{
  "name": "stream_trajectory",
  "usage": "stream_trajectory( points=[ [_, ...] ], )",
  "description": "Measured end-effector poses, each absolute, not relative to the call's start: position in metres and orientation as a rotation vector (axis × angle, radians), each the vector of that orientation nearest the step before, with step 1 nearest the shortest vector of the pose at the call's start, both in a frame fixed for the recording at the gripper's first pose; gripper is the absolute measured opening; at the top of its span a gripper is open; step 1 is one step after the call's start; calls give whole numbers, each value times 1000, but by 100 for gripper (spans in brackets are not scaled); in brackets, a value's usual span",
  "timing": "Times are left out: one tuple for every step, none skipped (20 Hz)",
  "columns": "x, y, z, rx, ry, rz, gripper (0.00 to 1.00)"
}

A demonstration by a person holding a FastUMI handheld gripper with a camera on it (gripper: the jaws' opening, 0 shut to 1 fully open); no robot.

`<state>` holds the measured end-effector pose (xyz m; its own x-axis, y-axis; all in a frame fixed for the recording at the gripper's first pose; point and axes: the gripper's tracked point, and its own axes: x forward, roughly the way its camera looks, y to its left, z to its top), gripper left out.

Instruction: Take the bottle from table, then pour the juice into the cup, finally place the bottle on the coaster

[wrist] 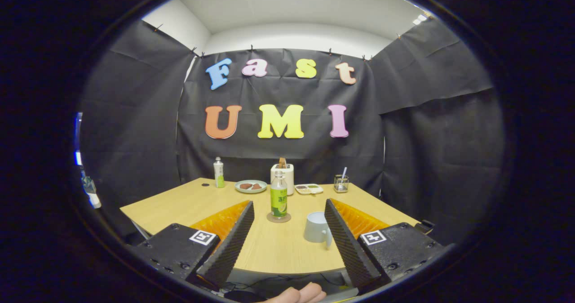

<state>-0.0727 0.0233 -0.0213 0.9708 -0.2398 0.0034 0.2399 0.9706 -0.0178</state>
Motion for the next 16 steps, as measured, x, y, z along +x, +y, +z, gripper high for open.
stream_trajectory(
  points=[
    [-76,20,-21,-14,-5,-261,100],
    [-80,18,-23,-10,-4,-274,100],
    [-82,17,-24,-8,1,-281,100],
    [-85,16,-24,-2,2,-286,100],
    [-85,17,-25,-2,4,-281,100],
    [-85,19,-27,2,12,-273,100],
    [-84,18,-30,6,22,-274,100],
    [-84,20,-30,3,24,-270,100],
    [-83,22,-30,-10,28,-265,100],
    [-79,27,-32,-28,42,-258,100],
    [-78,31,-34,-46,55,-249,100],
    [-77,37,-32,-56,58,-236,100],
    [-76,43,-29,-64,56,-224,100],
    [-75,48,-27,-74,52,-217,100],
    [-76,49,-25,-86,49,-218,100],
    [-76,50,-25,-92,48,-220,100]
  ],
)
